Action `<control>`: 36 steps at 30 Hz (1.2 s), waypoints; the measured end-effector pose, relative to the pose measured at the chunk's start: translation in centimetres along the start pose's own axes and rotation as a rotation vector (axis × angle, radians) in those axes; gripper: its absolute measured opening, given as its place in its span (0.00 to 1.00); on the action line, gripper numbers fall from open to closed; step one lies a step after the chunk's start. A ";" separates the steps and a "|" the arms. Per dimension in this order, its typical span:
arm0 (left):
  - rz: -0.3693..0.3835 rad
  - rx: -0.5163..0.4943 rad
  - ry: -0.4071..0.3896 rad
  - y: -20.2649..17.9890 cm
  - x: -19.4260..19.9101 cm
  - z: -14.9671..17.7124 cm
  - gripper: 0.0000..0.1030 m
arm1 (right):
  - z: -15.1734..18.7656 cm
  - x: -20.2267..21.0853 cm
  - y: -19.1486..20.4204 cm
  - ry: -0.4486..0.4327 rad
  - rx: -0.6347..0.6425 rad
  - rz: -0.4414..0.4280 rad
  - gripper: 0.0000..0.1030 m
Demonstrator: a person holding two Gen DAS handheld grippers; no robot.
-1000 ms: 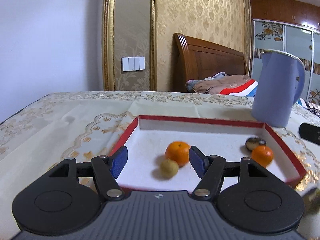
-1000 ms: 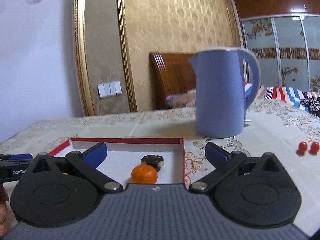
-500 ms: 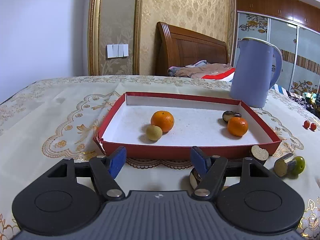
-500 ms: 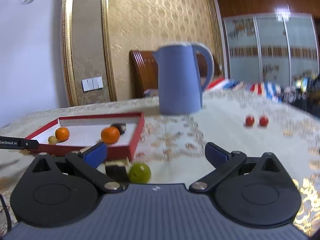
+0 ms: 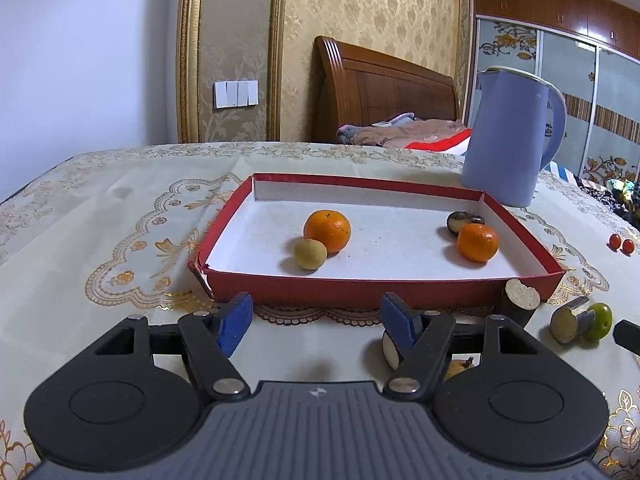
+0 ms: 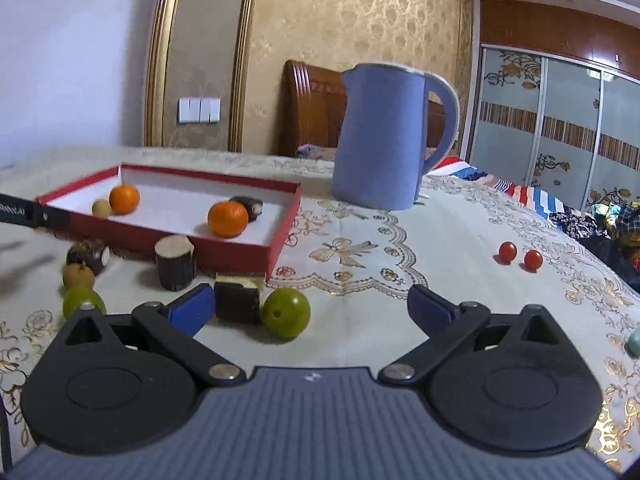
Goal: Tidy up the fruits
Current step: 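Close the right tool on the green round fruit, then lower the left tool over the dark brown round fruit on the cloth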
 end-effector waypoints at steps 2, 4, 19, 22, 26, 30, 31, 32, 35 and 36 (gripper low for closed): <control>0.005 0.009 -0.001 0.1 0.0 0.0 0.68 | 0.1 -0.9 -0.5 0.058 -0.008 0.016 0.88; 0.006 0.020 -0.001 0.3 0.1 0.0 0.69 | 0.3 -1.6 -1.2 0.097 -0.025 0.016 0.85; 0.009 0.012 0.005 0.3 0.0 0.0 0.69 | -0.2 -5.6 0.1 0.206 0.018 -0.033 0.73; 0.009 0.004 0.008 0.1 0.0 0.1 0.69 | -0.1 -5.7 0.1 0.213 0.015 -0.048 0.68; 0.009 0.002 0.011 0.1 0.0 0.1 0.69 | -0.1 -5.5 0.3 0.203 0.023 -0.063 0.54; 0.007 0.012 0.017 0.2 -0.2 0.0 0.68 | -0.1 -5.4 0.1 0.204 0.005 -0.086 0.35; 0.008 0.014 0.016 0.3 -0.2 0.0 0.69 | -0.1 -5.4 0.1 0.205 0.001 -0.091 0.35; 0.009 0.016 0.015 0.3 -0.2 0.0 0.69 | -0.1 -5.4 0.1 0.205 -0.002 -0.092 0.35; 0.010 0.013 0.014 0.3 -0.1 0.1 0.69 | 0.0 -5.2 0.0 0.203 -0.012 -0.095 0.29; 0.010 0.012 0.013 0.3 -0.1 0.1 0.69 | 0.0 -5.2 -0.1 0.204 -0.020 -0.096 0.29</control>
Point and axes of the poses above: each gripper's, at about its wrist camera, not at the fingertips, and x roughly against the way its jaws point, y to its left, z to its underside, the point moved 6 cm from there along -x, roughly the way its jaws point, and after that the axes turned 6 degrees about -x, right-handed, at the moved point
